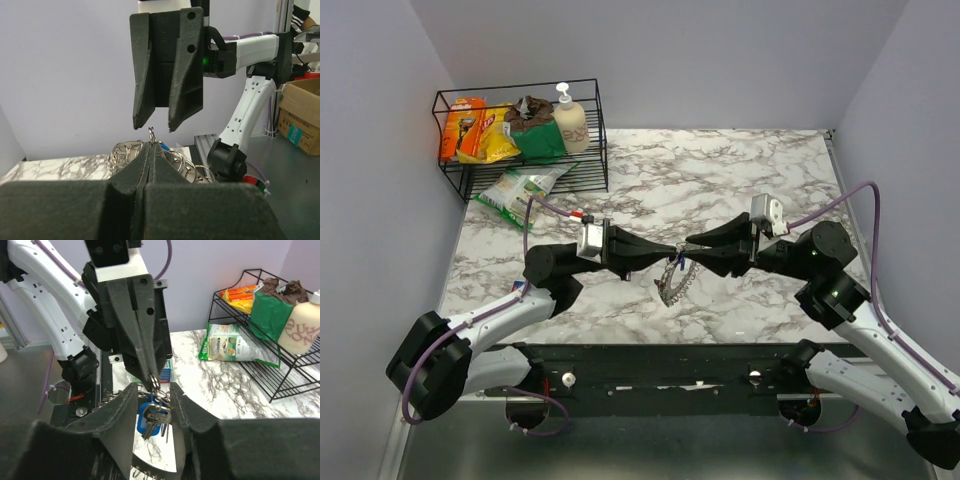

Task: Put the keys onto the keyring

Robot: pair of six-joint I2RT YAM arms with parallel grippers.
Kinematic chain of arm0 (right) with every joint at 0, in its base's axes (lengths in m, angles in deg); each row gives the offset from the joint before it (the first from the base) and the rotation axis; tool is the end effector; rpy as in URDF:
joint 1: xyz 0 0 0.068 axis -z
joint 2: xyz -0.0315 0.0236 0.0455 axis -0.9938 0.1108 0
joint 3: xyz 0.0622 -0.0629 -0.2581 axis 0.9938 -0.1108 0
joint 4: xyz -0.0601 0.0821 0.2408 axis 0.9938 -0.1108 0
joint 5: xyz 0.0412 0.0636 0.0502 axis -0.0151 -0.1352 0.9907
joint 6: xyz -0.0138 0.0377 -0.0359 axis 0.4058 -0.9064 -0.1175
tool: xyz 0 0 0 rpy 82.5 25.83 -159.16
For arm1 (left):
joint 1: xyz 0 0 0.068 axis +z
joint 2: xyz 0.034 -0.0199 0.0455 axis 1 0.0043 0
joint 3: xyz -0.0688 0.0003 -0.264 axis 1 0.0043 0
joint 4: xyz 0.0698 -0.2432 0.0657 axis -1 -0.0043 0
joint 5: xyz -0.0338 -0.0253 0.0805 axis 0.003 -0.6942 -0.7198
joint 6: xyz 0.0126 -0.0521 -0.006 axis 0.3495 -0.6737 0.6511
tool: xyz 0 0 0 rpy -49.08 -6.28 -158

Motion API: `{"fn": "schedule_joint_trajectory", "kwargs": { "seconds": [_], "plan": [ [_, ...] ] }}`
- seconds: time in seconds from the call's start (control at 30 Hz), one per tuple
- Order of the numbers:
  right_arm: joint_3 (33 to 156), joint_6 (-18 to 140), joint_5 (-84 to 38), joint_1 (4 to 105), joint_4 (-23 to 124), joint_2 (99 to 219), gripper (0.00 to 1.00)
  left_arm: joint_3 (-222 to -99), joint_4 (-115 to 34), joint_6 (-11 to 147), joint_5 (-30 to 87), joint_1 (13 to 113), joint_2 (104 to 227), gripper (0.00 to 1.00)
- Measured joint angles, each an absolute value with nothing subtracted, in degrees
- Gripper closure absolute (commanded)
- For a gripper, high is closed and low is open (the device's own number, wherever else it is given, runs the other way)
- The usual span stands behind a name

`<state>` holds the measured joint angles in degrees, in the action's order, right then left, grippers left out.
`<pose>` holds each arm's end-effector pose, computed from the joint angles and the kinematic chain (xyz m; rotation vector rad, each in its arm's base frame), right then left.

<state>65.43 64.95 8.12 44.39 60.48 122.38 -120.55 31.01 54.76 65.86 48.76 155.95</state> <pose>0.1210 0.1274 0.3873 -0.9893 1.1323 1.0576 0.1538 -0.1673 0.3303 0.9273 0.7860 -1.3690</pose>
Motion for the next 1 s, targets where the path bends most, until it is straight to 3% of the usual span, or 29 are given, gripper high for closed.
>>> {"fn": "schedule_joint_trajectory", "kwargs": {
  "seconds": [0.27, 0.73, 0.9, 0.93, 1.0],
  "plan": [
    [65.2, 65.1, 5.3, 44.4, 60.5, 122.3, 0.81, -120.6, 31.2, 55.3, 66.6, 48.8, 155.6, 1.0],
    [63.2, 66.5, 6.7, 44.4, 60.3, 122.1, 0.87, -120.7, 31.2, 55.5, 67.5, 48.8, 155.6, 1.0],
    [63.0, 66.5, 7.8, 44.4, 60.2, 122.3, 0.93, -120.9, 31.2, 55.5, 68.2, 48.8, 155.6, 1.0],
    [63.0, 66.5, 8.0, 44.4, 60.2, 122.3, 0.99, -120.9, 31.2, 55.5, 68.4, 48.8, 155.6, 1.0],
    [63.0, 66.6, 8.4, 44.4, 60.2, 122.4, 0.99, -121.0, 31.2, 55.5, 68.7, 48.8, 155.6, 1.0]
  ]
}}
